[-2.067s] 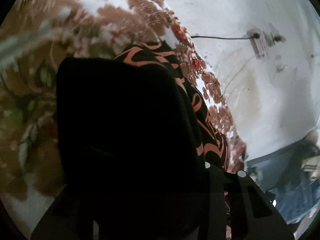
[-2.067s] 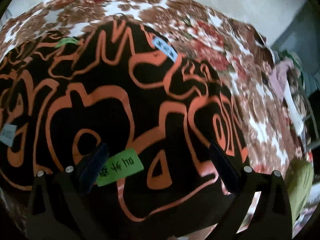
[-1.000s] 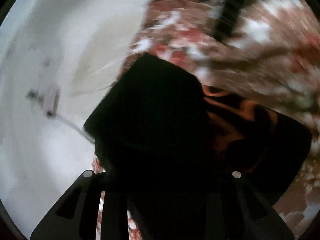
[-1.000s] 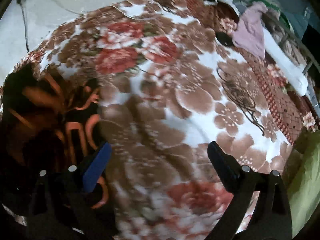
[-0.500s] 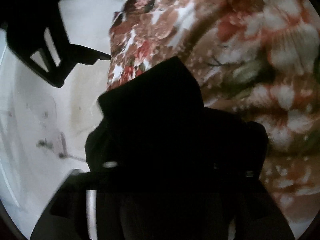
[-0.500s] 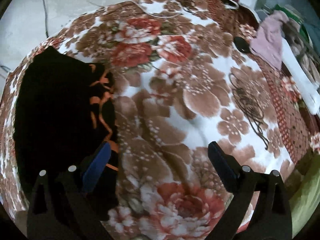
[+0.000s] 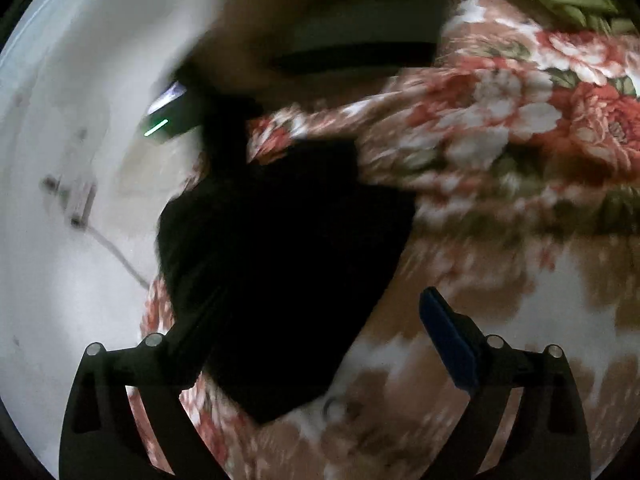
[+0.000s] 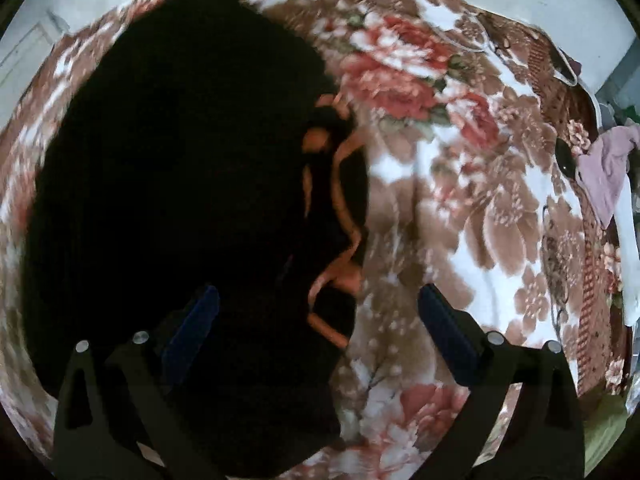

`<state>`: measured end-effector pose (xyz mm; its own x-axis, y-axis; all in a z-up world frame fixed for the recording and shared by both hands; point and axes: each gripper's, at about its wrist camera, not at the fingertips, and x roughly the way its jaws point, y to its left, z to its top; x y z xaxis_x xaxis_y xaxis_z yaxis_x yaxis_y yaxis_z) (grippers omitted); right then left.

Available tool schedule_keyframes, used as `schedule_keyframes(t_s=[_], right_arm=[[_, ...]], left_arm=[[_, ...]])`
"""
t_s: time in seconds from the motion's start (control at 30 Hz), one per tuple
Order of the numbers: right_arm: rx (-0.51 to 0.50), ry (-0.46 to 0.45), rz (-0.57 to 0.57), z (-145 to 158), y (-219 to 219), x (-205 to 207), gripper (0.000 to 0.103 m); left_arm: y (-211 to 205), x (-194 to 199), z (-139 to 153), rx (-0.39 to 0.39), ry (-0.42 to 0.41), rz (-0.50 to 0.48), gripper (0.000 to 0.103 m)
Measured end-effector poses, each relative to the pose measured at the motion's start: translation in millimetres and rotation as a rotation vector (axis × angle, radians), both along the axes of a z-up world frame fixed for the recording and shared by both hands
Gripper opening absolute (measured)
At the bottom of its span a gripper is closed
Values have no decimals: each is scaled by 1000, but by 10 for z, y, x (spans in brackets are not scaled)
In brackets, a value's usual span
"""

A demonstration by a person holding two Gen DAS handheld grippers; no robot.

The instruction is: Fold large clothes

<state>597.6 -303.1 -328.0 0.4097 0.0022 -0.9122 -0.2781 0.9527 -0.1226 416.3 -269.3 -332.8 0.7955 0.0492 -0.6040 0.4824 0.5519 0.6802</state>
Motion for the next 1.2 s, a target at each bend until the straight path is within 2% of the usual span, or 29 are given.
schedule_keyframes(t_s=[0.13,0.23,0.3,0.43,0.57,0.63,0.7,0.77,0.87,0.93,0.97,1.0,1.1,1.17,1.2], right_arm=[[-78,6,-58,-253,-186,-315,98],[-33,6,-134,-309,-358,-528,98],[-49,-25,-150,-195,-377,-589,98],[-26,-97,-208,310,-378,-526,98],[1,-181,-187,822,-126,-170,98],[-6,-227,-159,1019,87,89,98],[18,-254,-156,1131,253,333,98],[65,-253,-174,1157,404,606,98],[114,-218,-196,1014,560,1010,98],[115,-159,-200,798,622,1210,98],[88,-125,-206,636,650,1283,98],[65,-102,-210,508,655,1327,98],[28,-31,-230,141,550,1382,98],[33,-10,-231,-25,436,1329,98],[17,-20,-194,-88,416,1293,98]], left_arm=[[571,140,125,-58,17,109,93],[974,359,220,-117,31,218,94],[1170,524,269,-153,45,272,94],[1496,869,472,-265,67,367,96],[1649,1263,757,-373,56,417,96],[1632,1369,856,-388,39,414,96],[1583,1516,925,-404,27,408,96],[1549,1638,984,-454,37,413,97],[1583,1852,1033,-592,87,441,97],[1625,2028,958,-697,150,468,97],[1641,2101,892,-723,173,482,97],[1640,2173,793,-728,202,498,97],[1618,2366,345,-640,286,566,99],[1694,2372,245,-684,303,588,99],[1726,2368,239,-698,308,595,99]])
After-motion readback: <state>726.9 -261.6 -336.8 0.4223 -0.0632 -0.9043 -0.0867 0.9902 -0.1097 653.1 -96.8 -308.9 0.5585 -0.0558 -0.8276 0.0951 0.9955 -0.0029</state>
